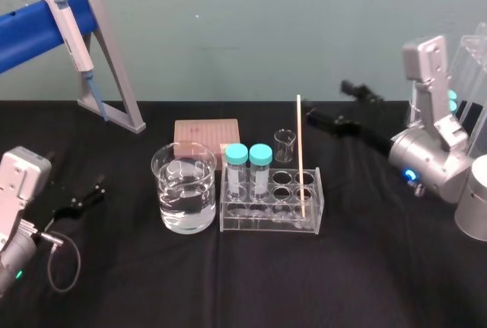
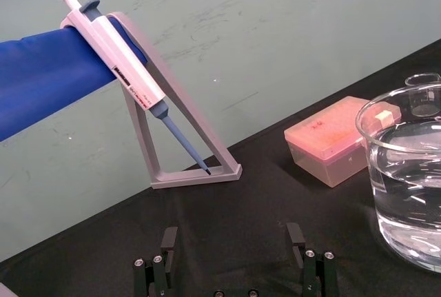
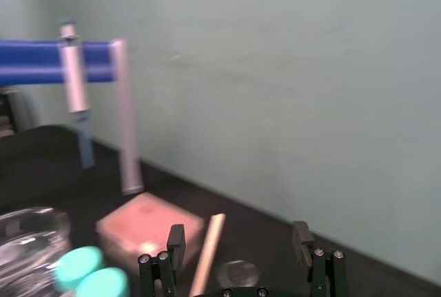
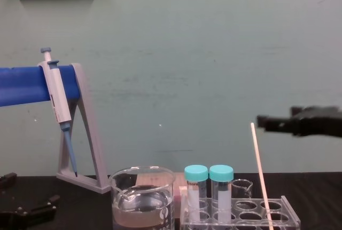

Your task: Hold the thermometer with one hand and immerse one end into the beaker, then reinsert it into the test tube rack.

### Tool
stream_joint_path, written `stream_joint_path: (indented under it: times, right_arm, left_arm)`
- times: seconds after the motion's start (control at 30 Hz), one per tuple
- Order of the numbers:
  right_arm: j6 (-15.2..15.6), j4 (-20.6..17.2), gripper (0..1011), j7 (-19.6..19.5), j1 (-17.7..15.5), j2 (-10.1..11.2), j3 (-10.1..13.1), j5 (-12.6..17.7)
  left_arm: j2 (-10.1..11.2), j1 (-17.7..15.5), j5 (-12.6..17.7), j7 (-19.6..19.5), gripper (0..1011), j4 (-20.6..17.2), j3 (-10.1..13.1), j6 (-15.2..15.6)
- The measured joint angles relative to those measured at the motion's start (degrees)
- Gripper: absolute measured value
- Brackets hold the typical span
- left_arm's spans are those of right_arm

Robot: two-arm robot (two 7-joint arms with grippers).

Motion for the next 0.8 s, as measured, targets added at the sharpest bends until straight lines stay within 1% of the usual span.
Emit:
stream_joint_path:
  times: [0.03,0.07,0.1,0.17,0.27,0.3,0.33,0.4,0.5,0.53,0.6,0.63,0.8]
  right_arm:
    - [-0.12,-0.65,1003,-1.20,-0.43,0.03,0.33,-0.54]
    - [-0.49,-2.33,1002,-3.97,-1.60,0.02,1.30,-1.69]
    - [-0.49,-2.33,1003,-3.97,-1.60,0.02,1.30,-1.69]
    - [-1.44,-4.36,1002,-9.19,-3.98,-0.72,3.35,-3.31]
    - [-2.03,-4.94,1003,-12.37,-5.51,-1.53,4.78,-4.12]
    - [-2.29,-4.92,1003,-13.89,-6.30,-2.15,5.52,-4.36]
    - [-2.37,-4.78,1003,-14.48,-6.62,-2.46,5.84,-4.40]
    - [-2.50,-3.51,1002,-15.12,-7.30,-3.40,6.56,-4.31]
    - [-2.79,-1.95,1003,-15.24,-7.59,-4.25,6.83,-4.26]
    - [-3.29,-0.61,1003,-15.18,-7.63,-4.79,6.82,-4.30]
    - [-3.78,0.73,1003,-14.84,-7.63,-5.33,6.70,-4.40]
    - [-4.14,2.14,1003,-14.49,-7.62,-5.93,6.49,-4.60]
    - [-4.78,6.31,1003,-14.05,-7.39,-7.46,5.79,-5.62]
  left_arm:
    - [0.00,0.00,0.00,0.00,1004,0.00,0.00,0.00]
    - [0.00,0.00,0.00,0.00,1004,-0.01,0.00,0.00]
    - [0.00,0.00,0.00,0.00,1004,-0.01,0.00,0.00]
    - [0.00,0.00,0.00,0.00,1004,0.00,0.00,0.00]
    - [0.00,0.00,0.00,0.00,1004,0.00,0.00,0.00]
    - [0.00,0.00,0.00,0.00,1004,0.00,0.00,0.00]
    - [0.00,0.00,0.00,0.00,1004,0.00,0.00,0.00]
    - [0.00,0.00,0.00,0.00,1004,0.00,0.00,0.00]
    - [0.00,0.00,0.00,0.00,1004,0.00,0.00,0.00]
    - [-0.01,0.00,0.00,0.00,1004,0.00,0.00,0.00]
    - [0.00,0.00,0.00,0.00,1004,0.00,0.00,0.00]
    - [0.00,0.00,0.00,0.00,1004,0.00,0.00,0.00]
    - [0.00,0.00,0.00,0.00,1004,0.00,0.00,0.00]
